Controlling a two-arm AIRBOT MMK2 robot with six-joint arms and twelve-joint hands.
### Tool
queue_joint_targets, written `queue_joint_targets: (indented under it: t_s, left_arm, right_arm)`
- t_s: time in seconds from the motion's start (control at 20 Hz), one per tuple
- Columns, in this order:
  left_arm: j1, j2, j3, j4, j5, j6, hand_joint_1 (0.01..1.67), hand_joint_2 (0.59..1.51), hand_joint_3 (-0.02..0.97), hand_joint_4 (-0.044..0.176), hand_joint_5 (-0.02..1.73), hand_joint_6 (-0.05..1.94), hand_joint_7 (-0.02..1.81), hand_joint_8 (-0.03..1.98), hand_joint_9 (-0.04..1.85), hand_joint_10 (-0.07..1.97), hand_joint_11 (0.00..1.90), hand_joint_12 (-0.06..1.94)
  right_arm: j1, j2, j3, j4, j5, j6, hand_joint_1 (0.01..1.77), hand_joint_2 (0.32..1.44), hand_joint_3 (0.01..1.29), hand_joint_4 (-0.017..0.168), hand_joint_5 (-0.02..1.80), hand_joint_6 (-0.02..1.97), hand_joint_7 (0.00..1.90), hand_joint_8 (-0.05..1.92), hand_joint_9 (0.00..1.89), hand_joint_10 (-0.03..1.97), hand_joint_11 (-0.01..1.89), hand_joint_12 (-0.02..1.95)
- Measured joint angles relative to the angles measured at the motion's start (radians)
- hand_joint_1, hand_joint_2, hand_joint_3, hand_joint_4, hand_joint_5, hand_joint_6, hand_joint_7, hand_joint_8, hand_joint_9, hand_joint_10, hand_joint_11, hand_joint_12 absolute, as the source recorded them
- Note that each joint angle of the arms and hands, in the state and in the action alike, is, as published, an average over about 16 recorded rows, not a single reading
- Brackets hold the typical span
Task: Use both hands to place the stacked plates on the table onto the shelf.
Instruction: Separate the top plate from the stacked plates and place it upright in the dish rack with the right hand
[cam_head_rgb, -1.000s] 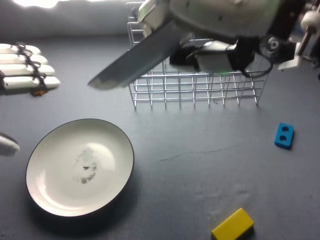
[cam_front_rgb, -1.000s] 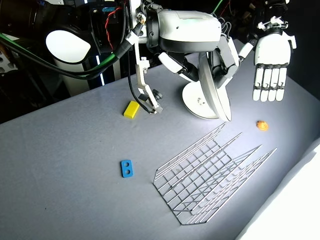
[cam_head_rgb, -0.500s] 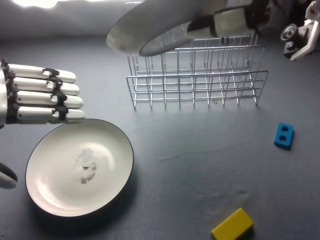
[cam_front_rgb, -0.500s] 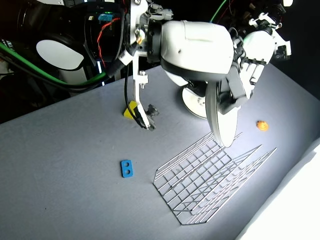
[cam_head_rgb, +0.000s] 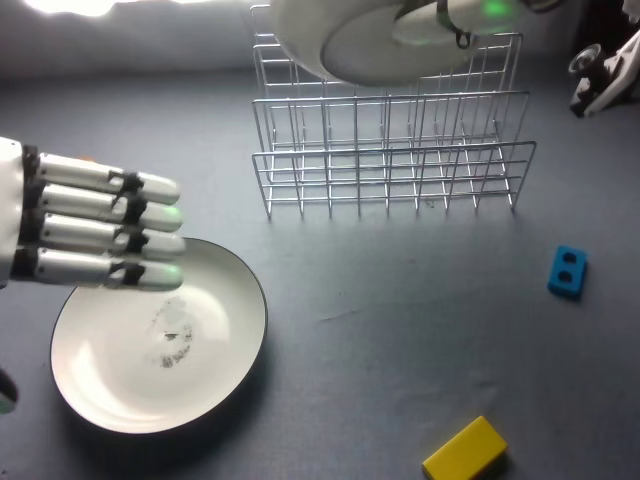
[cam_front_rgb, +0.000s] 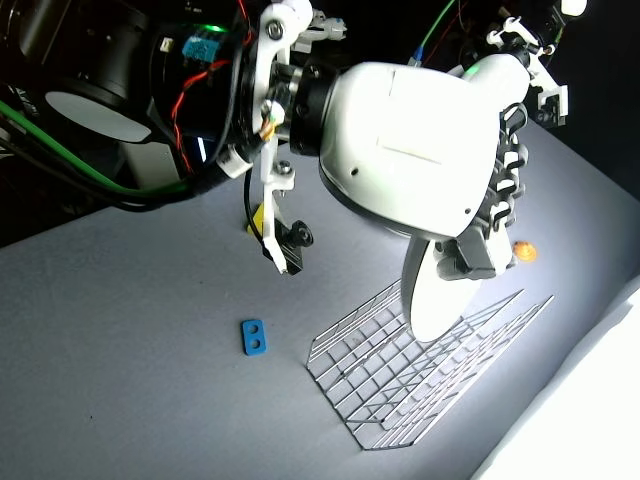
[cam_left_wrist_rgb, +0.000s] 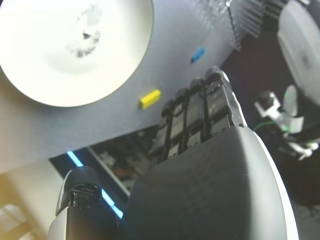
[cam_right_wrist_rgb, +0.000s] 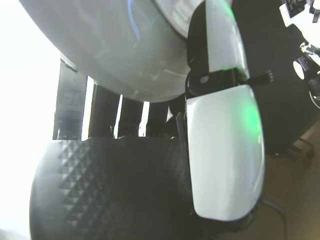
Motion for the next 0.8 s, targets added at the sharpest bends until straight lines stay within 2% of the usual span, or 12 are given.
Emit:
queue_joint_targets:
  t_s: [0.45, 0.8]
  left_arm:
    - [0.032, -0.005, 0.041, 0.134, -0.008, -0.013, 0.02, 1.098, 0.014, -0.005, 0.04, 0.0, 0.05, 0.0, 0.03, 0.01, 0.02, 0.0]
    - [0.074, -0.005, 0.03, 0.172, 0.034, -0.019, 0.02, 1.101, 0.013, -0.005, 0.04, 0.0, 0.05, 0.0, 0.03, 0.01, 0.02, 0.0]
  right_arm:
    - [-0.01, -0.046, 0.085, 0.025, -0.064, 0.059, 1.21, 0.98, 0.01, 0.008, 0.94, 1.01, 1.09, 0.82, 1.35, 0.02, 0.89, 1.1]
    - [-0.031, -0.093, 0.159, 0.024, -0.081, 0.095, 1.21, 0.99, 0.01, 0.005, 0.93, 1.0, 1.08, 0.84, 1.34, 0.02, 0.88, 1.1]
